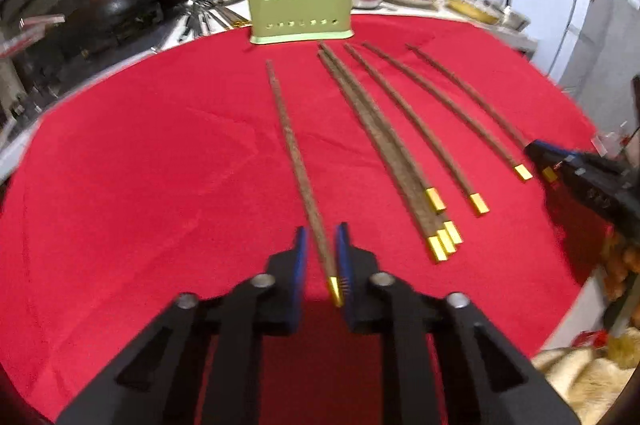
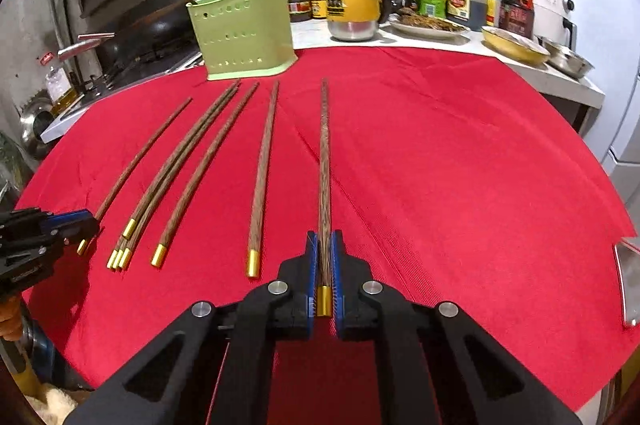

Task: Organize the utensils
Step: 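Grasp a chopstick with the right tool while the left tool grasps another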

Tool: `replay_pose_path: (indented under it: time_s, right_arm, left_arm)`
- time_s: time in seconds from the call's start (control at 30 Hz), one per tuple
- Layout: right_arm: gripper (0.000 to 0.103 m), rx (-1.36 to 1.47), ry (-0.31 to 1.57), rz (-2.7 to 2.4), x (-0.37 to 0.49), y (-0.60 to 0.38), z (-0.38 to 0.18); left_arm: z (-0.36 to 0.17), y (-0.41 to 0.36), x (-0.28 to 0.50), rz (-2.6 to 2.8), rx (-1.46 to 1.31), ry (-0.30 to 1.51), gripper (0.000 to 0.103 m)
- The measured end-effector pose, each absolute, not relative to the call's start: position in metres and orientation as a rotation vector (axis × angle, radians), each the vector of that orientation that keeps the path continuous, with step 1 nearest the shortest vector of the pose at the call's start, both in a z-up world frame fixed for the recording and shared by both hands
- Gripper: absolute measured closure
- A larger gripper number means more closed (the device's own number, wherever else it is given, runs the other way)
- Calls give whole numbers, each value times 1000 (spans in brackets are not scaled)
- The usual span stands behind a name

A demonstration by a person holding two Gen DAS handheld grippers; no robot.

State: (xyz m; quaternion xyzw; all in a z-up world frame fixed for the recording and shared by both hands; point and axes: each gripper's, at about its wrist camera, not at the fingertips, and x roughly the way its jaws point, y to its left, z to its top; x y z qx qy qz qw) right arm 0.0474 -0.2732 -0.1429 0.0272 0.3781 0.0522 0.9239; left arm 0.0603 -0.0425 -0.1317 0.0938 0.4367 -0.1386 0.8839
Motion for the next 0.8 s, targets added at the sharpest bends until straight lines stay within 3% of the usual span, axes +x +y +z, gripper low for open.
replay_pose_path:
  time_s: [0.07,0.23,0.37,0.53,0.67,0.8]
  right_arm:
    - [92,34,778,124,46,-271,-143]
    - [68,-4,766,172,27,-268,-143]
    - [67,-27,753,169,14,-266,-145]
    - [78,-8,724,138,18,-268,-146]
    - [94,-12,715,98,22,-270,-147]
    - [96,-24,711,96,20,-270,-147]
  left_arm:
    - [-132,-39,62,-258,213,907,95]
    - [-131,-26,63,-251,193,907,95]
    - [-131,-21,55,-279,179,899,94]
    - [-132,-20,51,-303,162,890,91]
    - [-132,-18,47,-329,135,891,78]
    - [-133,-20,40,-317,163,877,77]
